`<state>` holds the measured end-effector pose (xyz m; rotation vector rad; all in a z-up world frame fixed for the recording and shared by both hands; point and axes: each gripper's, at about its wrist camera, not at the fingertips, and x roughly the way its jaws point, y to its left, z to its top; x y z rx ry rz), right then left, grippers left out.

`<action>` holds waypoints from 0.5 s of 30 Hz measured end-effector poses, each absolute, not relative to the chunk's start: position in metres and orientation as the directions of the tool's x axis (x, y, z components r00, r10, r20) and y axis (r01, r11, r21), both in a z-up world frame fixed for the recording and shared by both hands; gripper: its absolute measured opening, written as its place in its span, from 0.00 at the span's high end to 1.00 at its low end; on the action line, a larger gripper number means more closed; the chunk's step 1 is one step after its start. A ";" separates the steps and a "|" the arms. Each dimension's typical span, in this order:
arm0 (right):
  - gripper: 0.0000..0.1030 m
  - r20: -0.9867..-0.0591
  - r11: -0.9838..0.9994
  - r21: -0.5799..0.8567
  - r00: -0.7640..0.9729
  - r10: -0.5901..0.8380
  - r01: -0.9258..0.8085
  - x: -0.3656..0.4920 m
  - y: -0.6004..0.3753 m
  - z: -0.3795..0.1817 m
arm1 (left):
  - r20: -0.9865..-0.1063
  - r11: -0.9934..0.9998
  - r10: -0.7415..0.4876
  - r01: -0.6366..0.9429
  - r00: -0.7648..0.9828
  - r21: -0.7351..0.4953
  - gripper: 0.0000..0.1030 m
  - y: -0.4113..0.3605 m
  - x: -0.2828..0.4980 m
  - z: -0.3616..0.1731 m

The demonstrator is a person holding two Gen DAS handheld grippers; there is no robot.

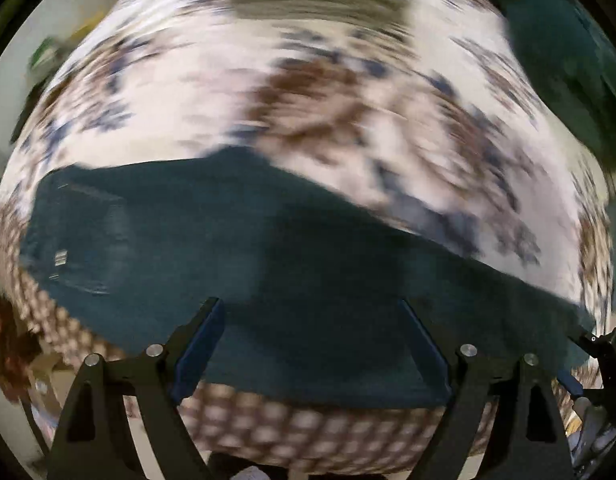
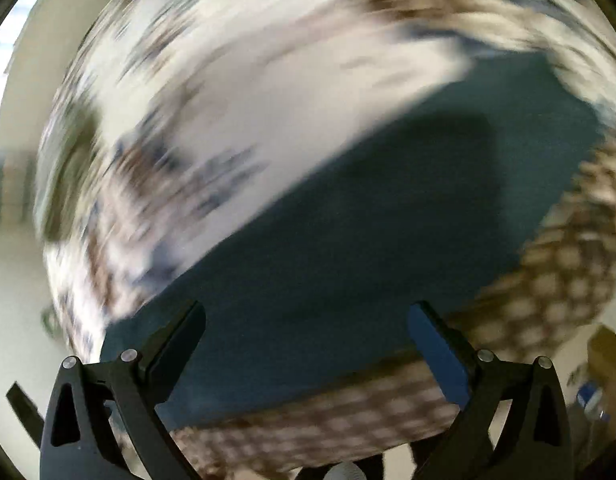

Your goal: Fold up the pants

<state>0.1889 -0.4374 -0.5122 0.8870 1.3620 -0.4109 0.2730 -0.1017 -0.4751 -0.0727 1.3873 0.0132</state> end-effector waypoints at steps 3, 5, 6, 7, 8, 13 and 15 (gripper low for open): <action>0.00 -0.954 0.514 0.296 0.225 0.198 0.805 0.146 -0.505 -0.523 | -0.982 0.999 -0.043 0.023 0.182 -0.039 0.16 -0.155 0.275 -0.482; 0.00 -0.954 0.444 0.296 0.234 0.189 0.846 0.120 -0.544 -0.535 | -0.982 0.997 -0.045 0.064 0.184 -0.034 0.16 -0.187 0.277 -0.487; 0.00 -0.953 0.416 0.296 0.238 0.187 0.860 0.109 -0.561 -0.540 | -0.981 0.996 -0.044 0.082 0.188 -0.029 0.16 -0.200 0.277 -0.490; 0.00 -0.950 0.384 0.304 0.249 0.188 0.872 0.099 -0.578 -0.547 | -0.981 0.995 -0.041 0.093 0.189 -0.024 0.16 -0.209 0.278 -0.491; 0.00 -0.943 0.359 0.322 0.265 0.200 0.876 0.094 -0.589 -0.554 | -0.981 0.994 -0.039 0.107 0.191 -0.019 0.16 -0.220 0.277 -0.493; 0.02 -0.898 0.271 0.426 0.369 0.239 0.863 0.083 -0.633 -0.585 | -0.980 0.987 -0.016 0.159 0.198 0.016 0.16 -0.260 0.281 -0.504; 0.02 -0.879 0.249 0.466 0.411 0.242 0.849 0.084 -0.643 -0.595 | -0.980 0.984 -0.003 0.176 0.199 0.032 0.16 -0.271 0.282 -0.509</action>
